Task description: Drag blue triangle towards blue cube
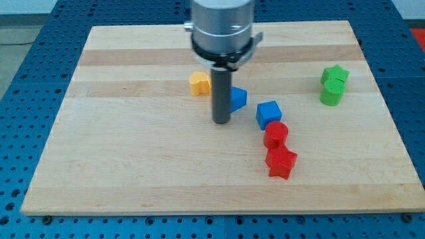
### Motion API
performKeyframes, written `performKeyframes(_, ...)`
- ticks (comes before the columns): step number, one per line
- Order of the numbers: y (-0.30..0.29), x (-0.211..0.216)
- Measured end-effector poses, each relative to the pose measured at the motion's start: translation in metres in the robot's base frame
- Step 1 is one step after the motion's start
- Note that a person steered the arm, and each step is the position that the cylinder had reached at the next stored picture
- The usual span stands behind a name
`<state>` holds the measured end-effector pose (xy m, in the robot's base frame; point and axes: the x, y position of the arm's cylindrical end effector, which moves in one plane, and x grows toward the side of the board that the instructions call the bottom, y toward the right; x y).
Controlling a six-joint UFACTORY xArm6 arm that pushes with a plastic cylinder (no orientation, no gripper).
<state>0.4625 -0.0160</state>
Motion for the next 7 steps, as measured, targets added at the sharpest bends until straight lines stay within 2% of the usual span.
performKeyframes(1,-0.023,-0.020)
performKeyframes(2,-0.003,-0.040)
performKeyframes(3,0.036,-0.040)
performKeyframes(7,0.077,-0.040)
